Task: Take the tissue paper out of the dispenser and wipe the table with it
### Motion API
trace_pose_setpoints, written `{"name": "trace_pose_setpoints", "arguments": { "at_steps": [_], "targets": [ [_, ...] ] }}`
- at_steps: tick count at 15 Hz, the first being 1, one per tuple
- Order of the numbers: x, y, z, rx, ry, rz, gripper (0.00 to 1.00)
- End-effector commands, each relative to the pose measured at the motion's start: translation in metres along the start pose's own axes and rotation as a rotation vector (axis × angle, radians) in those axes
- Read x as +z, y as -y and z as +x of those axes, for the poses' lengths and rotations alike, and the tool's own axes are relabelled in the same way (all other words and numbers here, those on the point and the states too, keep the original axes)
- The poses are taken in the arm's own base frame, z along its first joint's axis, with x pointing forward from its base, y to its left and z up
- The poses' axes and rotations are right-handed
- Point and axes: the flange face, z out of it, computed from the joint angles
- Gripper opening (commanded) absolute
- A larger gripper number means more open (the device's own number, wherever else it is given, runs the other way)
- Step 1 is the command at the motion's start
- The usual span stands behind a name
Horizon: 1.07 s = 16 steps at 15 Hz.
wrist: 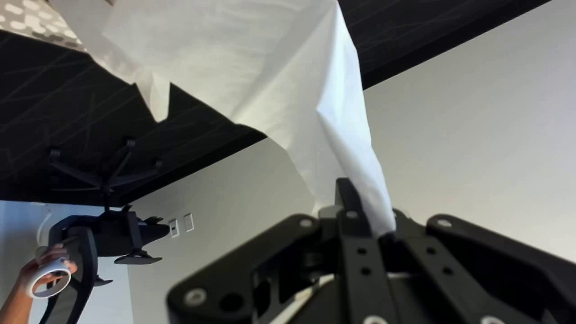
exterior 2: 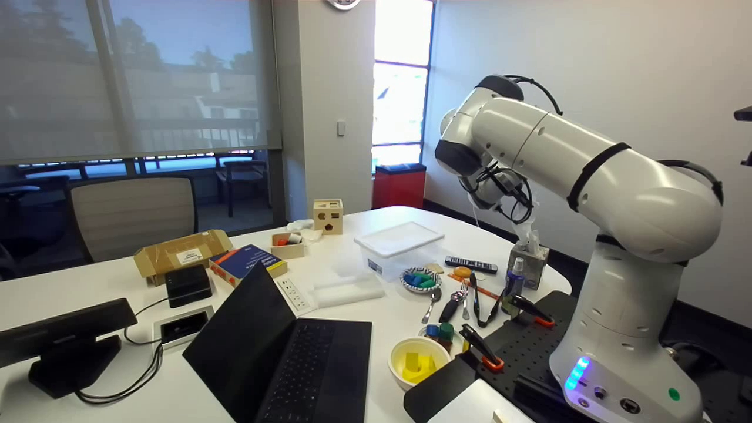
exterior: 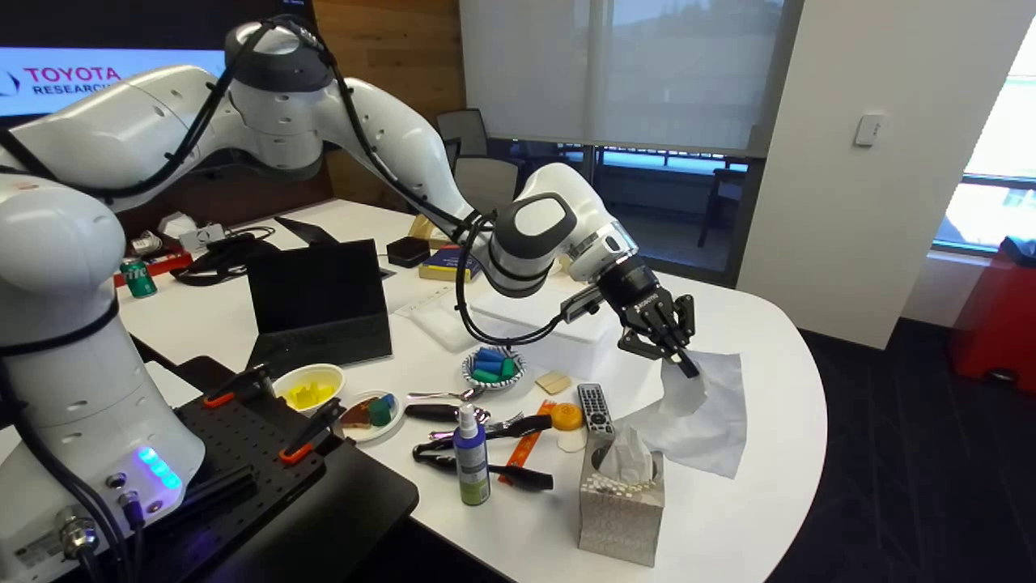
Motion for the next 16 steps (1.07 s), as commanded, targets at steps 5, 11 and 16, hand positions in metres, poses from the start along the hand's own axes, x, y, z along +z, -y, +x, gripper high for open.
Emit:
{"name": "trace_pose_setpoints", "arguments": {
  "at_steps": [5, 11, 16],
  "targets": [
    [-0.011, -0.024, -0.032, -0.085, 0.074, -0.048, 0.40],
    [-0.065, -0.057, -0.029, -0.141, 0.191, -0.031, 0.87],
    [-0.139, -0.083, -0.009, -0.246, 0.285, 0.020, 1.00]
  ]
}}
